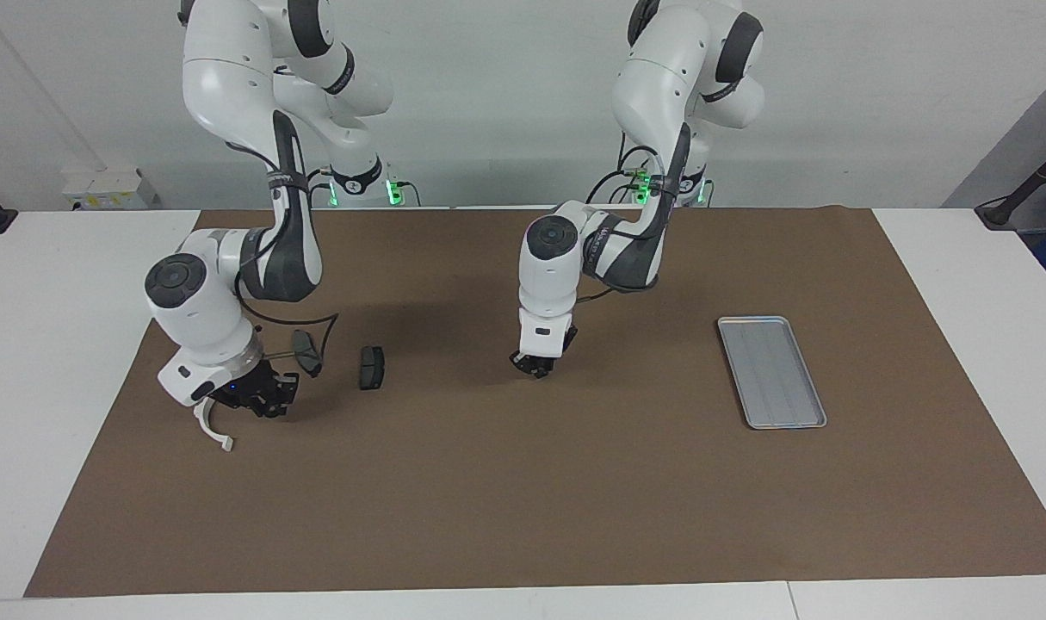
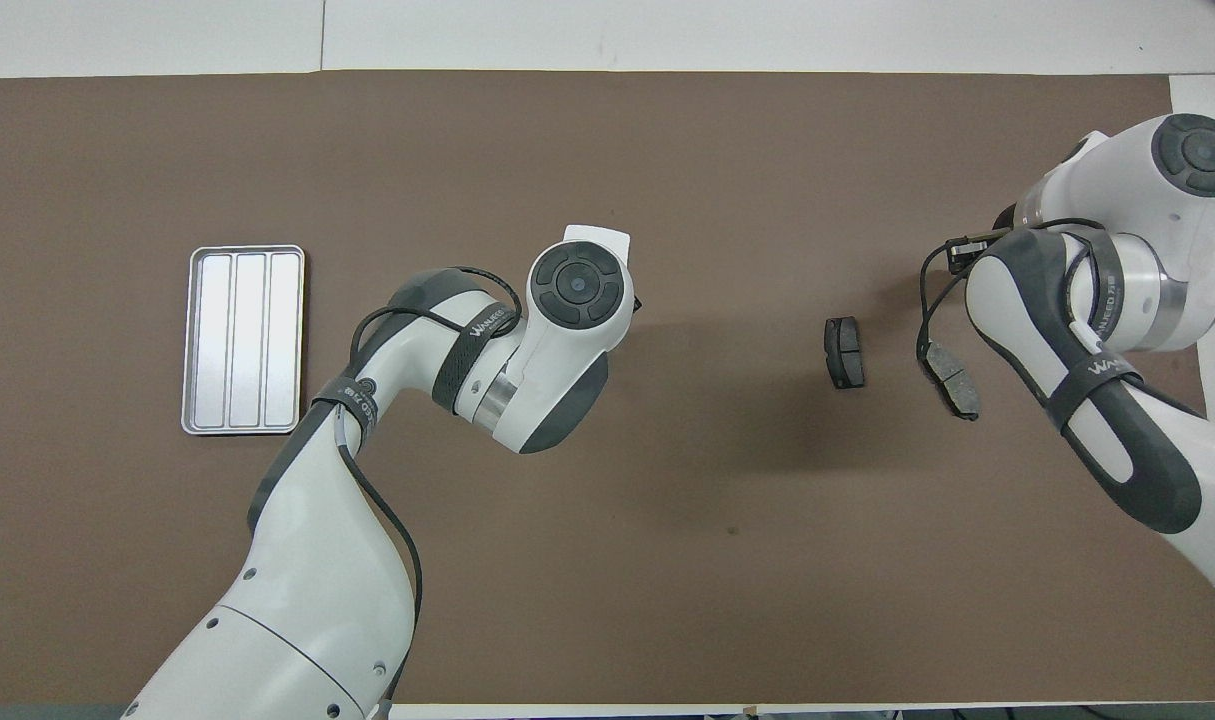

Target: Place bearing gear from tray to pile

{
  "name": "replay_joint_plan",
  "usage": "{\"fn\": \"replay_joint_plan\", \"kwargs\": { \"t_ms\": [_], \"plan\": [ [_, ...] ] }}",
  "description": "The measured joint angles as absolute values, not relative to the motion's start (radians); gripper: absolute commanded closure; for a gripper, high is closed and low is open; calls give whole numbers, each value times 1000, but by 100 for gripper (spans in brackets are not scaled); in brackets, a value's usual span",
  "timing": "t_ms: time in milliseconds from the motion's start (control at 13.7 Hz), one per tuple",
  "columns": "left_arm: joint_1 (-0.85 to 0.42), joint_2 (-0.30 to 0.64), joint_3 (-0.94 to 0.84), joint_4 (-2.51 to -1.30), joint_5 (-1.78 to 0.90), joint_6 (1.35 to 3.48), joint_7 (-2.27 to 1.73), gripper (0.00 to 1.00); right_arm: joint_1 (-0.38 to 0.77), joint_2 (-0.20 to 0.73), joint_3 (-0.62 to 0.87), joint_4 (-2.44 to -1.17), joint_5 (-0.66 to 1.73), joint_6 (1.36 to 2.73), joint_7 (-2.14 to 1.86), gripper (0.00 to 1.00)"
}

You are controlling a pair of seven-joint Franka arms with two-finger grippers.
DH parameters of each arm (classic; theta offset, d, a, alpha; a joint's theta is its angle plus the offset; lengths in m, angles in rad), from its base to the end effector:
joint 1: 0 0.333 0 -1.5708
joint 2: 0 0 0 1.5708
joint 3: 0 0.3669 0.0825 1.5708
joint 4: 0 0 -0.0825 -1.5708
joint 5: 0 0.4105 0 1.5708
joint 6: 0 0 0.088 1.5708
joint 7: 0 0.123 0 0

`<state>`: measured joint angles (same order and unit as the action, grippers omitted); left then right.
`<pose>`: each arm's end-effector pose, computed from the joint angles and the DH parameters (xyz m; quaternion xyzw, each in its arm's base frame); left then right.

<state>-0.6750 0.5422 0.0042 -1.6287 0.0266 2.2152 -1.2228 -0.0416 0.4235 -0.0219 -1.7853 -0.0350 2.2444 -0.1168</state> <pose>0.5792 -0.4586 0.3220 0.9640 0.2646 0.0226 0.0110 0.6958 -0.0443 0.3357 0.9989 0.0383 0.0161 0.0199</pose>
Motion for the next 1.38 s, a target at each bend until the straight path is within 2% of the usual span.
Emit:
{"fn": "replay_joint_plan", "kwargs": {
  "t_ms": [510,583,656,802,875,1021,1093,1239,1385],
  "plan": [
    [-678,546,-1,-1643,51,2216,-1223,100,-42,425,-22,-1817,-35,2271,-122,100],
    [-678,548,-1,-1645,53,2216,-1223,97,-42,427,-22,-1824,-35,2291,-122,100],
    [-678,548,-1,-1648,54,2219,-1223,71,-42,429,-22,-1832,-35,2306,-122,99],
    [-678,549,-1,-1649,54,2223,-1223,5,-42,431,-22,-1841,-35,2319,-122,96],
    [-678,549,-1,-1651,59,2225,-1223,0,-42,431,-22,-1842,-35,2319,-122,84],
    [-678,549,1,-1650,78,2226,-1223,0,-42,431,-22,-1843,-35,2319,-122,36],
    [-676,549,3,-1647,82,2226,-1223,0,-42,431,-22,-1843,-35,2320,-122,23],
    [-671,542,12,-1637,86,2224,-1223,0,-42,431,-22,-1843,-35,2320,-122,13],
    [-639,506,27,-1623,87,2212,-1223,0,-42,431,-22,-1843,-35,2320,-122,7]
  ]
}}
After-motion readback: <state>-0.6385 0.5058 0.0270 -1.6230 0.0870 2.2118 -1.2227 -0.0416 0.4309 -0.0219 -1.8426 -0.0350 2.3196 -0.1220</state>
